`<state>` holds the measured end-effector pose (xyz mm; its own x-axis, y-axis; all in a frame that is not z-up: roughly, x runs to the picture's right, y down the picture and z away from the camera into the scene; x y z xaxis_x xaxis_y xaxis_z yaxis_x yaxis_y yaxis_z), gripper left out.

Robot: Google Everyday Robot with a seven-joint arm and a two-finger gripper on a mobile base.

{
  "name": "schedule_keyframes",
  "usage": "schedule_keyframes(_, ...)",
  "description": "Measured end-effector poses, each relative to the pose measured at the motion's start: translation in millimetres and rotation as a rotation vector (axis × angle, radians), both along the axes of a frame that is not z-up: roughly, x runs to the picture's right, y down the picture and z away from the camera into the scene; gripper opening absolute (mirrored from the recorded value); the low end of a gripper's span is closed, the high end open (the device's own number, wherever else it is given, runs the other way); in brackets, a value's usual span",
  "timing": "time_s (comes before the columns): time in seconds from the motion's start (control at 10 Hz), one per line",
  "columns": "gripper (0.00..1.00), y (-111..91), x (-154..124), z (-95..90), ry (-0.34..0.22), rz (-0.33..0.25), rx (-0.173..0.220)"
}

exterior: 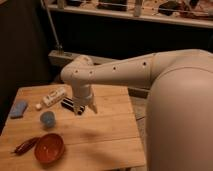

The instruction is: Place the bottle in the ceramic bowl

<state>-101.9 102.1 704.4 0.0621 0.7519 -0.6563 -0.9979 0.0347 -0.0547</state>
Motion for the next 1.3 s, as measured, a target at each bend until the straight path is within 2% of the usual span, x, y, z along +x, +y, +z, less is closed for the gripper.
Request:
schedule_keyframes(0.4,0.65,-3,-1,1.0,-0.007,-0.009,0.003)
schedule_keyframes(0.6,0.65,-15,-11,13.8,-0.064,-0.088,0.022)
schedule_keyframes(0.8,0.65,-35,-25,30.2,-0.177,-0.217,0.065)
schedule_keyframes(1.0,0.65,-56,-36,38.5,-0.298,-0.347,0.109)
schedule_keyframes(1.1,0.65,-69,-46,39.5,-0.382,-0.430,0.134)
schedule_keyframes(1.3,0.65,-85,-58,36.8,-0.505,-0.572,0.149)
